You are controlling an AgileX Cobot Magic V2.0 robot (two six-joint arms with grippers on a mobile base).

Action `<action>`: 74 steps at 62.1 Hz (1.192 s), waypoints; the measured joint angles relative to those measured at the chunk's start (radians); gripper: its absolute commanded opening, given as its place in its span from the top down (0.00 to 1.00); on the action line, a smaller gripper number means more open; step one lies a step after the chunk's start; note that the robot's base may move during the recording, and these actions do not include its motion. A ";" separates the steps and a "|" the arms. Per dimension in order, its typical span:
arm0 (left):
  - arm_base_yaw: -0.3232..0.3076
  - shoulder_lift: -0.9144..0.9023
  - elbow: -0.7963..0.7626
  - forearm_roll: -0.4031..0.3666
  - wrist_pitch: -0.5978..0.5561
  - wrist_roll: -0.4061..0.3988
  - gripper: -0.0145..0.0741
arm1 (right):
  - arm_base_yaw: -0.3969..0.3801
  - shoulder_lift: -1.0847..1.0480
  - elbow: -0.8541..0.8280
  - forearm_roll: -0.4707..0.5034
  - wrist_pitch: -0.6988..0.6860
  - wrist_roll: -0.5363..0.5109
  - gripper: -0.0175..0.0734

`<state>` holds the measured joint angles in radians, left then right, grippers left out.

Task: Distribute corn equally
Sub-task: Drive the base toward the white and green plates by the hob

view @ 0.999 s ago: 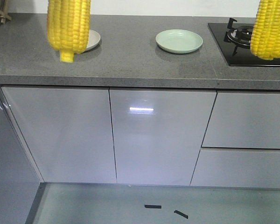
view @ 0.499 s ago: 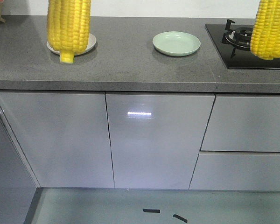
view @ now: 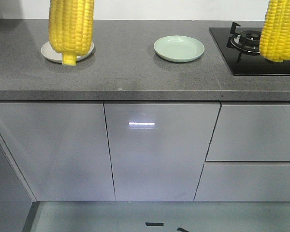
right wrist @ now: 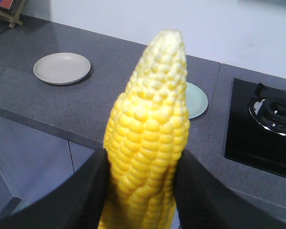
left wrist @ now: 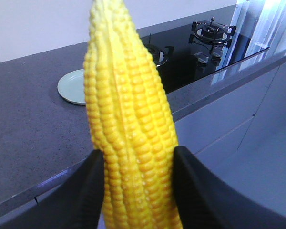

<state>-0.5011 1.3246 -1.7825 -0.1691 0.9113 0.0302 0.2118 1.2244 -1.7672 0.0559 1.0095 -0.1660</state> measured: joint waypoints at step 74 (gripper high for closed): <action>0.000 0.000 0.000 0.000 0.000 0.000 0.84 | 0.000 0.000 0.000 0.000 0.000 0.000 0.81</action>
<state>-0.5011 1.3246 -1.7825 -0.1691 0.9113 0.0302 0.2118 1.2244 -1.7672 0.0559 1.0095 -0.1660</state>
